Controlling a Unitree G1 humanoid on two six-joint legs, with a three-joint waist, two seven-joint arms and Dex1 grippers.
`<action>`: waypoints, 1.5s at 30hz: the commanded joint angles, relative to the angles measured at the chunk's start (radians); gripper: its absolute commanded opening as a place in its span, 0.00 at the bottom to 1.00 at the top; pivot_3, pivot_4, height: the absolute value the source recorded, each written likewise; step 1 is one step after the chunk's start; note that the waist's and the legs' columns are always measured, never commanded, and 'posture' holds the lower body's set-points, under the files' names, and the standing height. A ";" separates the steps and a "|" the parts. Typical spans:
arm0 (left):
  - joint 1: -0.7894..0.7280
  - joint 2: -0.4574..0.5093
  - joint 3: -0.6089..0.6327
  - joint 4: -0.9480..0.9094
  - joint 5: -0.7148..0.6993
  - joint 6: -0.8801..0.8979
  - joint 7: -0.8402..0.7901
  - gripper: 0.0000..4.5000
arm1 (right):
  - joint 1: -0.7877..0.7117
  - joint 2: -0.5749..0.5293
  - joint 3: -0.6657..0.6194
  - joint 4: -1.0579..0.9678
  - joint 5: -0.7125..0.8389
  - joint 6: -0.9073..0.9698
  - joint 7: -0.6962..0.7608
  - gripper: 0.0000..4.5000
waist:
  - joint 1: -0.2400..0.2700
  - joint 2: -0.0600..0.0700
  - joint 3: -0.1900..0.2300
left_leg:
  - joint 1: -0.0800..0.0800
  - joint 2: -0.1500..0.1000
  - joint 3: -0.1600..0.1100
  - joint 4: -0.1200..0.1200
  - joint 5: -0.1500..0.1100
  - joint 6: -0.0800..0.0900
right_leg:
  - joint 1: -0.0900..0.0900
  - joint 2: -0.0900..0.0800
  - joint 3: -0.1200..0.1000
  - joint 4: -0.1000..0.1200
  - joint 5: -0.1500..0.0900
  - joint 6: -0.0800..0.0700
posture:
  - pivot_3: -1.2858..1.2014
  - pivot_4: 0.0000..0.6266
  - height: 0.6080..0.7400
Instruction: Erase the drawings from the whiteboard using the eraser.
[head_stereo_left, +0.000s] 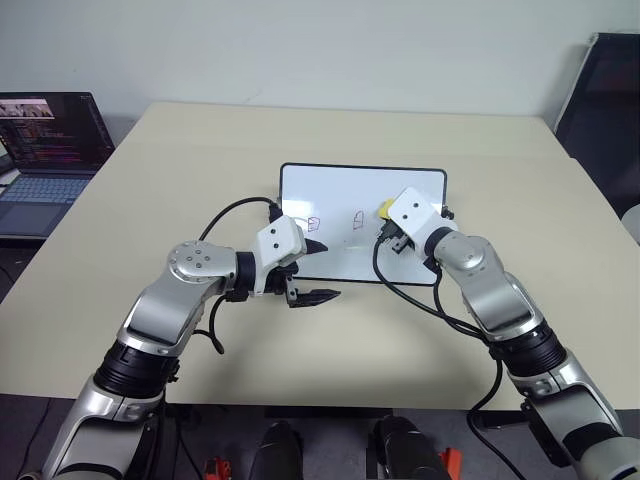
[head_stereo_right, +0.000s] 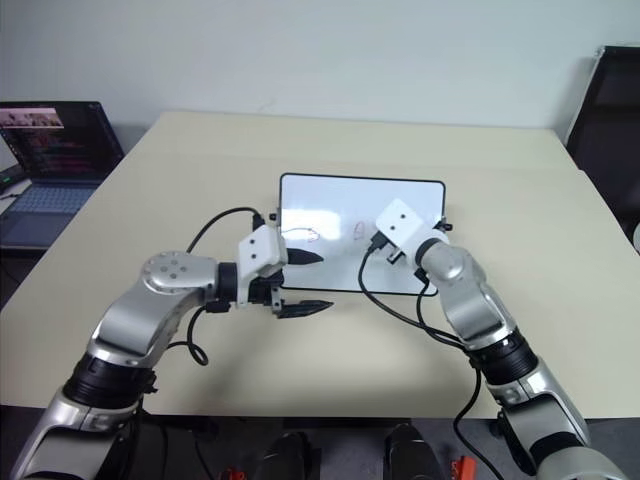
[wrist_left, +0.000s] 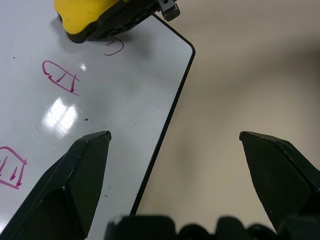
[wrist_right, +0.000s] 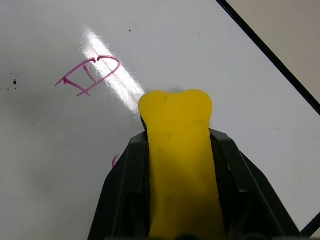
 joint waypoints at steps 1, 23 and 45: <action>-0.004 0.004 0.010 -0.043 -0.015 0.005 -0.001 1.00 | 0.055 -0.048 0.004 -0.059 0.022 0.080 0.100 0.26 | 0.003 0.000 0.000 | 0.000 0.000 0.000 0.000 0.000 0.000 | 0.000 0.000 0.000 0.000 0.000 0.000 | 0.52 0.24 1.00; 0.006 0.011 0.008 -0.037 -0.025 -0.001 -0.039 1.00 | 0.086 -0.114 0.043 -0.135 -0.024 0.115 0.214 0.26 | 0.001 0.000 0.000 | 0.002 0.000 0.000 0.000 0.000 0.001 | 0.001 0.000 0.000 -0.001 0.001 -0.001 | 0.52 0.24 1.00; 0.042 0.033 0.014 -0.076 -0.039 0.017 -0.052 1.00 | 0.113 -0.140 0.039 -0.151 -0.086 0.102 0.240 0.26 | -0.011 0.000 0.000 | 0.005 0.000 0.001 0.000 0.001 0.001 | 0.003 0.000 0.001 -0.002 0.002 -0.002 | 0.52 0.24 1.00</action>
